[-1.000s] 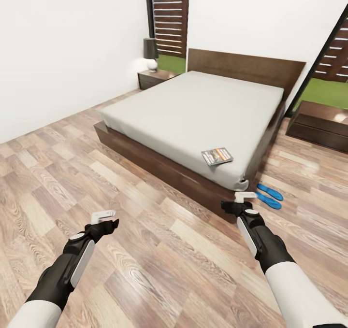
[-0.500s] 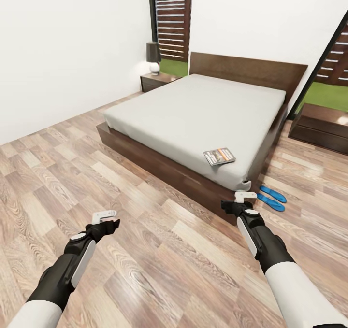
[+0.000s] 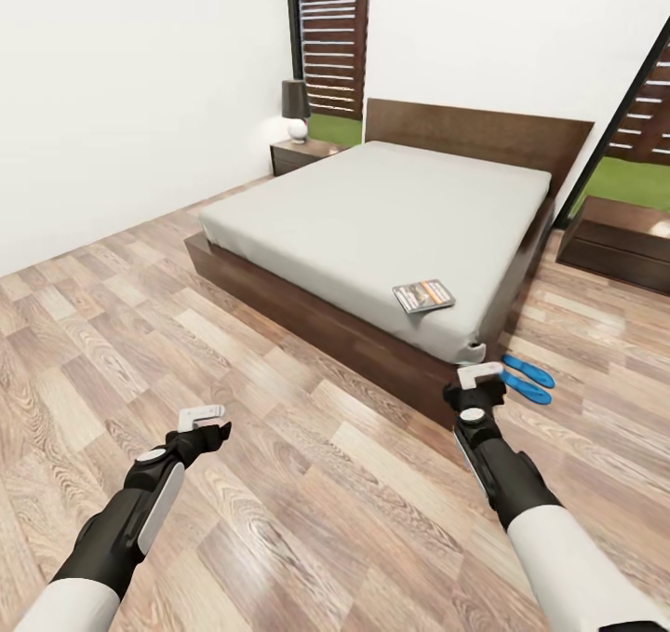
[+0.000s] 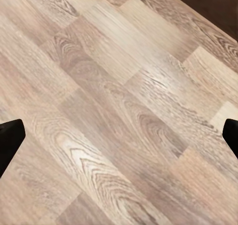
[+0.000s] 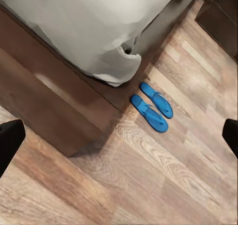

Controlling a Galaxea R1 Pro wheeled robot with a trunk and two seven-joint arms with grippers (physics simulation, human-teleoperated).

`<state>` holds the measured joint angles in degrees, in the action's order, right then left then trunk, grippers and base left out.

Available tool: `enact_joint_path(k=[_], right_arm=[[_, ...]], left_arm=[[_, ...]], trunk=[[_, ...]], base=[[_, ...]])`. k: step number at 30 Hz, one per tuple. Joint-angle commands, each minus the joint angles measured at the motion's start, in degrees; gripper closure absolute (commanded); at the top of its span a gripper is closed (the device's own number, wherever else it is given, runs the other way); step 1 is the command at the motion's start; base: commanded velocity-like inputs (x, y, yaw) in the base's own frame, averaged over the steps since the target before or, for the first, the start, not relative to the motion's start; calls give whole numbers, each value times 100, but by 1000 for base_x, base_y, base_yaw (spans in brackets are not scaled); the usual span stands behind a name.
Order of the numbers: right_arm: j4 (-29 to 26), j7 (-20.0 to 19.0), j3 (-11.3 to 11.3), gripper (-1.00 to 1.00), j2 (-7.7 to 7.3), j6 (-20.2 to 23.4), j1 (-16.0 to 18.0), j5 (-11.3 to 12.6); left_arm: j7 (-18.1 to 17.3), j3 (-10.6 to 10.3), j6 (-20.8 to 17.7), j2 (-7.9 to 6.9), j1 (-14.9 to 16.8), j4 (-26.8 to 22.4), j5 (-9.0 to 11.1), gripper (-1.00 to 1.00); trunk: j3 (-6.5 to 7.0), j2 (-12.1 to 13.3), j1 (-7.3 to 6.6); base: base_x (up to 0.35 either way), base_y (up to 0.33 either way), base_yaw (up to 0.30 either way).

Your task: In the bedroom, move the book from the bed onto either nightstand, and place the two sandals side by side next to the bed.

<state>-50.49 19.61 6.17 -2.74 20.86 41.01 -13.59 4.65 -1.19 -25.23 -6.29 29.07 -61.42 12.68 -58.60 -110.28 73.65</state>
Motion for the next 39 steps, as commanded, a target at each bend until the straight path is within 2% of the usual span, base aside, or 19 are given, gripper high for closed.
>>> enact_joint_path(k=[1, 2, 4, 5, 6, 7, 9, 13, 18, 21, 24, 27, 36, 37, 38, 39], right_arm=[[80, 82, 35, -100, -1, 19, 4, -247], [258, 210, 67, -100, 11, -29, 4, -642], [444, 334, 118, -100, 32, -67, 4, -1032], [625, 443, 186, -100, 70, -116, 4, -1394], [885, 570, 294, -100, 172, -240, 4, -1848], [1053, 648, 347, -100, 248, -350, 4, -2083], [1281, 808, 401, -100, 338, -480, 4, -2330], [1615, 1153, 452, -100, 408, -594, 5, -2577], [1944, 1403, 602, -100, 436, -653, 5, -2751], [2069, 1458, 756, -100, 444, -673, 2, -2791], [2208, 1546, 1016, -100, 452, -703, -2, -2816], [2329, 1780, 1220, -100, 456, -726, -6, -2823], [2399, 2300, 1414, -100, 488, -729, -231, -2866], [2397, 2328, 1492, -100, 499, -730, -263, -2867], [2400, 2368, 1705, -100, 513, -731, -302, -2865], [2399, 2372, 1731, -100, 514, -732, -306, -2863]], left_arm=[[47, -13, -30, -4, 2, -9, 60, -100], [46, -13, -35, -4, 2, -10, 60, -100], [49, -13, -38, -4, 2, -10, 63, -100], [48, -13, -40, -4, 2, -10, 68, -100], [47, -13, -42, -2, 2, -6, 69, -100], [43, -13, -43, 0, 2, -5, 69, -100], [23, -13, -42, 3, 2, -1, 73, -100], [6, -13, -41, 7, 2, 4, 75, -100], [2, -13, -43, 12, 2, 4, 72, -100], [0, -13, -44, 13, 2, 1, 73, -100], [-5, -13, -44, 13, 2, 1, 75, -100], [-7, -13, -44, 14, 2, -1, 76, -100], [-16, -13, -47, 14, 2, -10, 77, -100], [-16, -13, -49, 14, 2, -10, 77, -100], [-16, -13, -51, 14, 2, -13, 78, -100], [-16, -13, -52, 14, 2, -12, 78, -100]], trunk=[[-23, -44, 22], [-41, -84, 44], [-76, -164, 88], [-94, -204, 110], [-112, -244, 132], [-130, -284, 154], [-166, -364, 198], [-238, -525, 285], [-328, -725, 395], [-382, -846, 461], [-435, -966, 527], [-489, -1086, 593], [-651, -1447, 791], [-651, -1447, 791], [-651, -1447, 791], [-651, -1447, 791]], base=[[0, 0, 0], [0, 0, 0], [0, 0, 0], [0, 0, 0], [0, 0, 0], [0, 0, 0], [0, 0, 0], [0, 0, 0], [0, 0, 0], [0, 0, 0], [0, 0, 0], [0, 0, 0], [0, 0, 0], [0, 0, 0], [0, 0, 0], [0, 0, 0]])
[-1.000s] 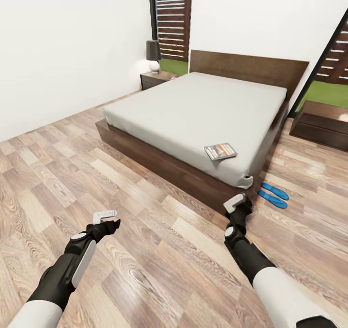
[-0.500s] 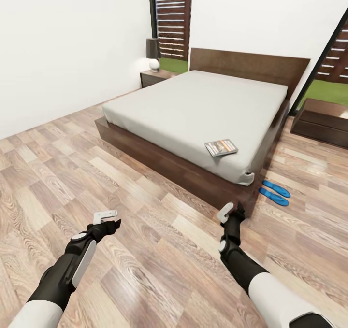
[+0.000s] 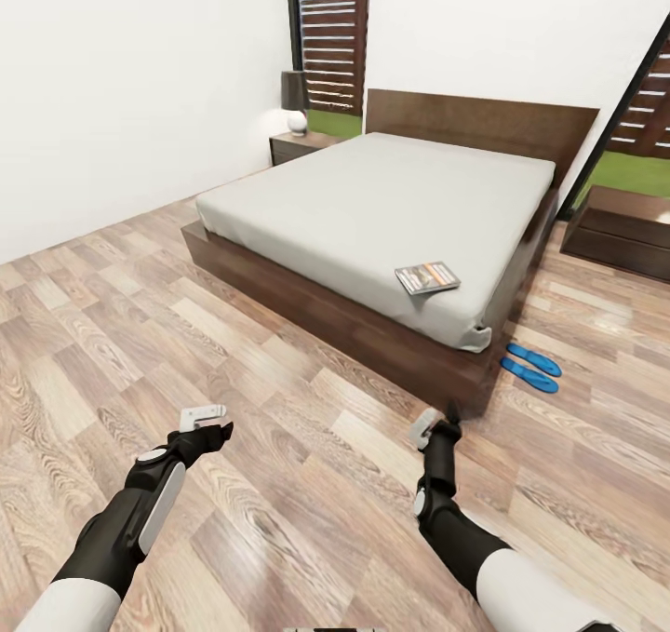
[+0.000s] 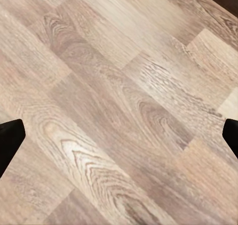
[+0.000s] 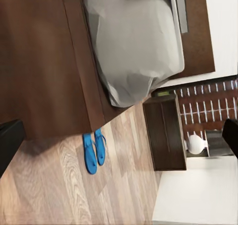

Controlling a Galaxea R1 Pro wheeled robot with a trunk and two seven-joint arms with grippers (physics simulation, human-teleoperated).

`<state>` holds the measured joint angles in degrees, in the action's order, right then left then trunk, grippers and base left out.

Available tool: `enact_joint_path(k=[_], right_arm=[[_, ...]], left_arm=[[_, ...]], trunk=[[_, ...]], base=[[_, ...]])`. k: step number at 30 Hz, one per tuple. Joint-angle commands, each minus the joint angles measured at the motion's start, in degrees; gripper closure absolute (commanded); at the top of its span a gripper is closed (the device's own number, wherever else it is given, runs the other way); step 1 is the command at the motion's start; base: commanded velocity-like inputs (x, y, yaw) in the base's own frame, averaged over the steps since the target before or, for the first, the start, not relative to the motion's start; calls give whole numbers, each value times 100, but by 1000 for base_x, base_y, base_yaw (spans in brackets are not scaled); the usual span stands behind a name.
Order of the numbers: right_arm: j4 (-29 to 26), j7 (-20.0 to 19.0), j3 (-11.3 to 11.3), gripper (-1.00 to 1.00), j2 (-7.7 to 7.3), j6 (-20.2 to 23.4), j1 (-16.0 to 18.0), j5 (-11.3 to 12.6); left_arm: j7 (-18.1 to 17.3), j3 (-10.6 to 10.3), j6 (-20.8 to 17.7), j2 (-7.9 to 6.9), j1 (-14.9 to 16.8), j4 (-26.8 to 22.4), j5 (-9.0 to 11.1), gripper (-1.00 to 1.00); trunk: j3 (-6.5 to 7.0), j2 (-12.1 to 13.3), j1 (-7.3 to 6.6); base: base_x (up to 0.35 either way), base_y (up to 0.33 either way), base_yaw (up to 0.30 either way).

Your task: In the bedroom, move the book from the bed onto either nightstand, and place the two sandals side by side next to the bed.

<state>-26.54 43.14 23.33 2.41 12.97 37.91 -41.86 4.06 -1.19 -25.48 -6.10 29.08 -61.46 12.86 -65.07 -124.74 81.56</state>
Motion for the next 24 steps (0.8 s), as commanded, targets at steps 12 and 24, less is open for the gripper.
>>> enact_joint_path(k=[12, 24], right_arm=[[0, 36, 118, -100, -12, 56, -11, -7], [0, 30, 119, -100, -20, 56, -11, 4]], left_arm=[[46, -129, -33, -5, 1, -15, 67, -100], [51, -136, -44, -5, 1, -15, 65, -100]], trunk=[[-4, -2, -1], [-4, -2, -1]], base=[[84, 43, 2], [299, 87, 188]])
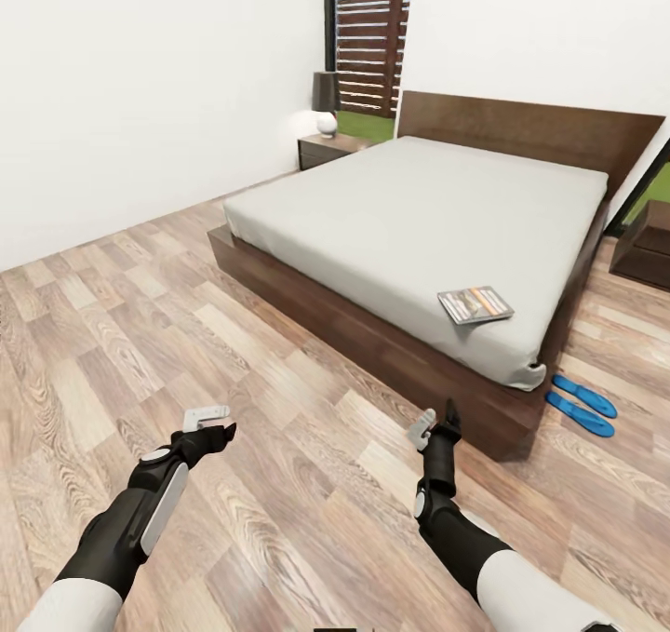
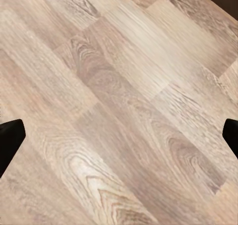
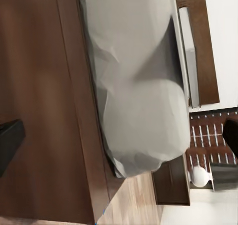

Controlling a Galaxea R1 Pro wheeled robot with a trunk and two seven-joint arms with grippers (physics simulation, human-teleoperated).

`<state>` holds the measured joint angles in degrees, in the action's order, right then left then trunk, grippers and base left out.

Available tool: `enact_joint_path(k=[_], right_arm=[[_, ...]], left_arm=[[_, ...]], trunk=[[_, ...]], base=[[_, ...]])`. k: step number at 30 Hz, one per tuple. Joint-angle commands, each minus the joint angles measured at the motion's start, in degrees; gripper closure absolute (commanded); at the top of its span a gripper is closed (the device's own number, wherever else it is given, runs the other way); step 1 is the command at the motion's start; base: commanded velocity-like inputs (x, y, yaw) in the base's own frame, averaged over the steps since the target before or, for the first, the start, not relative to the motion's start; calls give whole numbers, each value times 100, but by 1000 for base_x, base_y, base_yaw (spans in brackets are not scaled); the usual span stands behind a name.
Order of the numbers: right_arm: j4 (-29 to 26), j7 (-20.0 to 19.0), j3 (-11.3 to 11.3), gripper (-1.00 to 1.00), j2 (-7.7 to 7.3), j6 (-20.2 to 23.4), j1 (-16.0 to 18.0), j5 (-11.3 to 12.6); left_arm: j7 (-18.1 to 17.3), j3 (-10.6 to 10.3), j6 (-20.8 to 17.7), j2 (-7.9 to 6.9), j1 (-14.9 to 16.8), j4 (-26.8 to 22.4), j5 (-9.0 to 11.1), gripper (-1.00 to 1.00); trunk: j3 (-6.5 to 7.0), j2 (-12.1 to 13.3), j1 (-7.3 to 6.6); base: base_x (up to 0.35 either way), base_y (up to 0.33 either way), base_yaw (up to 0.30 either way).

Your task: In the bedroom, move the book from the bed onto either nightstand, and place the two sandals side by side next to the bed.

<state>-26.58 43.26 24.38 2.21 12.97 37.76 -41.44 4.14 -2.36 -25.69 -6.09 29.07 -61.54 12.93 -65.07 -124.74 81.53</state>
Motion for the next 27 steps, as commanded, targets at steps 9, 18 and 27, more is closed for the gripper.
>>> enact_joint_path(k=[9, 18, 27], right_arm=[[3, 16, 14, -100, -10, 64, 4, -22], [3, 10, 14, -100, -12, 83, 4, -16], [3, 1, 14, -100, 15, 106, 4, -20]], left_arm=[[54, -19, -24, -7, 2, -7, 44, -100], [83, -35, -32, -7, 2, -7, 47, -100], [78, -37, -32, -7, 2, -7, 50, -100]], trunk=[[-4, -2, 3], [-4, -2, 3], [103, 239, -129]], base=[[333, 3, 33], [283, -109, 1], [25, -14, 0]])
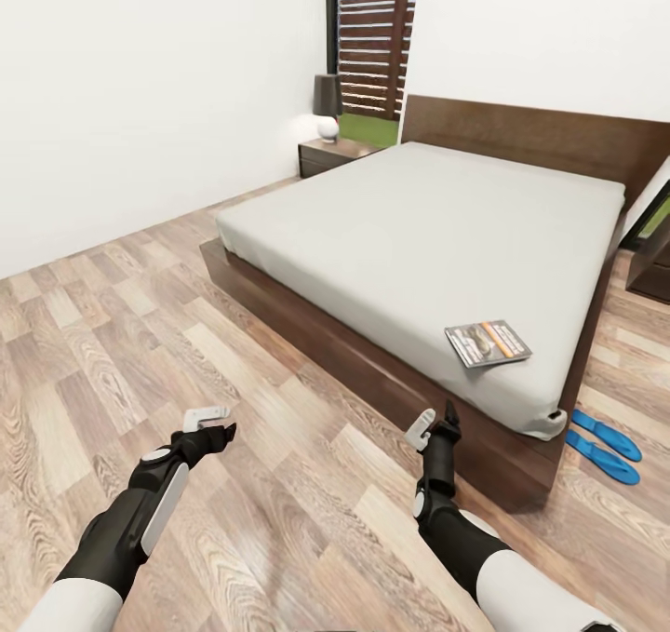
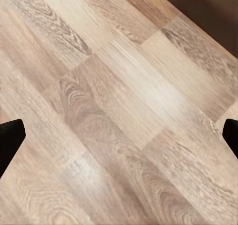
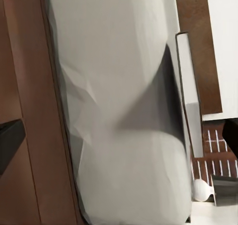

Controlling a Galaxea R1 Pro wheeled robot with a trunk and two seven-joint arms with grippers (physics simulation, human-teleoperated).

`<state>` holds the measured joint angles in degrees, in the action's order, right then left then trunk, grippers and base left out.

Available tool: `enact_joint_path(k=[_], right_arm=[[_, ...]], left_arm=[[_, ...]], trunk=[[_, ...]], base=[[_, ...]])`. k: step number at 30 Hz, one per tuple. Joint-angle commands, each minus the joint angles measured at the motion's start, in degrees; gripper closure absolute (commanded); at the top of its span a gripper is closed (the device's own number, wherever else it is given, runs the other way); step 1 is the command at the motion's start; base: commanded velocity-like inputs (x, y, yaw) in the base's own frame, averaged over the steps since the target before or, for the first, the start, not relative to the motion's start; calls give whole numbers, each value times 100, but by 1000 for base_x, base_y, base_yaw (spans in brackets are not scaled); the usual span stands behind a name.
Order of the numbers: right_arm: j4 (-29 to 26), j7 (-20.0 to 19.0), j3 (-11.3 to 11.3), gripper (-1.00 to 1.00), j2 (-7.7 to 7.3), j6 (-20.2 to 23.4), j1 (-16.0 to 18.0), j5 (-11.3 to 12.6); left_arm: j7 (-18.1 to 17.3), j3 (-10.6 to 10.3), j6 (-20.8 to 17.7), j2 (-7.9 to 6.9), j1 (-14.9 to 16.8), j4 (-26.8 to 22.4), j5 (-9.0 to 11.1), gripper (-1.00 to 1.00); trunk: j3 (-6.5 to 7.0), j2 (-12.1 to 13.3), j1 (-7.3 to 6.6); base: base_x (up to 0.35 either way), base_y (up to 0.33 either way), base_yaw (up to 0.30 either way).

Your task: In the bedroom, move the book from the bed onto either nightstand, and place the two sandals side by side next to the bed.

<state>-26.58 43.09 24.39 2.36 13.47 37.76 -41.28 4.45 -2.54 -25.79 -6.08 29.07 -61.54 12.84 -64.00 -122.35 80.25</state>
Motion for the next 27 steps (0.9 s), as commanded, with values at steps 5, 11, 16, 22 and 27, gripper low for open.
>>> enact_joint_path(k=[5, 11, 16, 22, 27], right_arm=[[4, 27, 13, -100, -12, 71, 4, -75], [21, 25, 13, -100, -29, 136, 4, -101], [29, 24, 13, -100, -33, 515, 4, -115], [30, 11, 13, -100, -34, 595, 4, -117], [30, -16, 13, -100, -34, 603, 4, -104]], left_arm=[[48, -19, -23, -7, 2, -8, 60, -100], [48, -20, -23, -7, 2, -8, 61, -100], [48, -20, -23, -7, 2, -8, 61, -100], [48, -19, -23, -7, 2, -8, 61, -100], [48, -19, -23, -7, 2, -8, 60, -100]], trunk=[[86, 200, -111], [194, 441, -243], [284, 642, -353], [391, 882, -485], [445, 1003, -551]], base=[[1, -1, 0], [0, 0, 0], [0, 0, 0], [0, 0, 0], [0, 0, 0]])
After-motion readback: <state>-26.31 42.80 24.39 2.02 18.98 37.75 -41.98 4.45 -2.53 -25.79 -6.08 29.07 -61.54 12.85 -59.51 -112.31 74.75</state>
